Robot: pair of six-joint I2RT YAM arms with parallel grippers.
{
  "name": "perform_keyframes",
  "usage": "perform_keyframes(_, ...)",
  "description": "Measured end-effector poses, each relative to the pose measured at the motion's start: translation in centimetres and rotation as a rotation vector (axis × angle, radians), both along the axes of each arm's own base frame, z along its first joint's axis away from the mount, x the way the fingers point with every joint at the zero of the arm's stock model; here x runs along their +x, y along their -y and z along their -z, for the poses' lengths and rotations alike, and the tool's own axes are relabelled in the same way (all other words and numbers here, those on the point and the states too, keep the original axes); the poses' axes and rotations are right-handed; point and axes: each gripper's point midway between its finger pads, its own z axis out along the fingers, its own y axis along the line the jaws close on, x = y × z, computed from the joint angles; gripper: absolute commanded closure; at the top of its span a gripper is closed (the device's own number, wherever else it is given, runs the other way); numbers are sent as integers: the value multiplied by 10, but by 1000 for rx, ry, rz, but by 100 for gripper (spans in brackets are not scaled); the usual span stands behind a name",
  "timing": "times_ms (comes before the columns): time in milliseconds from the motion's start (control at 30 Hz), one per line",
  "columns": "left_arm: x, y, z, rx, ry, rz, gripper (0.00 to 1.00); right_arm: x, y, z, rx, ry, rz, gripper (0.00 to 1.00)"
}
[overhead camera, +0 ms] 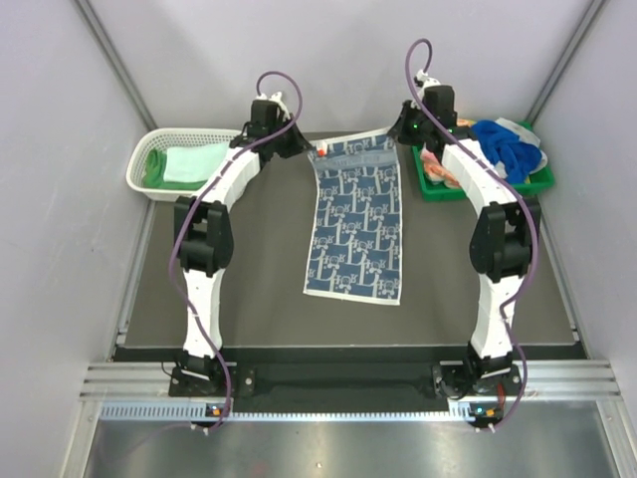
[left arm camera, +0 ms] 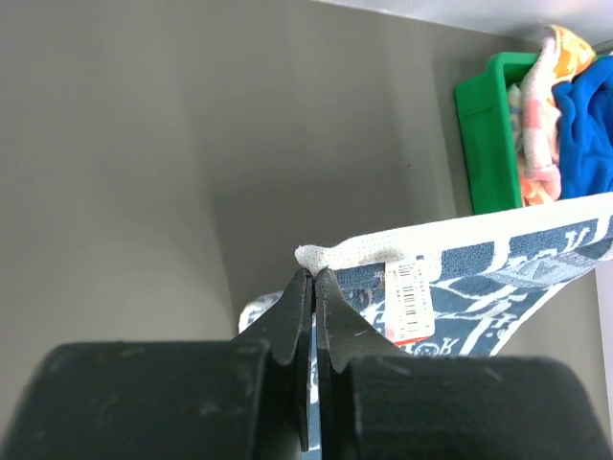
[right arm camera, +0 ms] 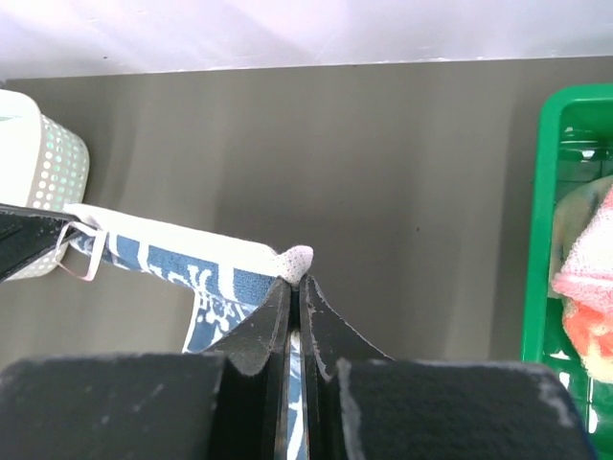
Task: Fold and stack the towels
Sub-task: Flatten out the crumpled towel, then fold the towel
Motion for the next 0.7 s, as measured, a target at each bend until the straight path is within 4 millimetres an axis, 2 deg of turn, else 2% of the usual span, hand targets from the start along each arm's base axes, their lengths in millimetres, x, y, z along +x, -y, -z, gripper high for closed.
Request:
perform_keyframes(100,3,1,-4,-3,16,0,100,3,2,-1,2,1,3,100)
perform_keyframes(267,22,4,-15,-9,66,-11,100,26,6,-4,13,22,14,100)
perform_keyframes(367,26,3,-17,-3,78,-23,100,37,7,-2,21,26,12,100)
perform_keyframes(500,33,1,-18,9,95,-42,100,44,6,17,24,0,9,100)
perform_keyframes(700,37,-3,-2,31,79,-59,100,51,3,38,31,-36,4,100)
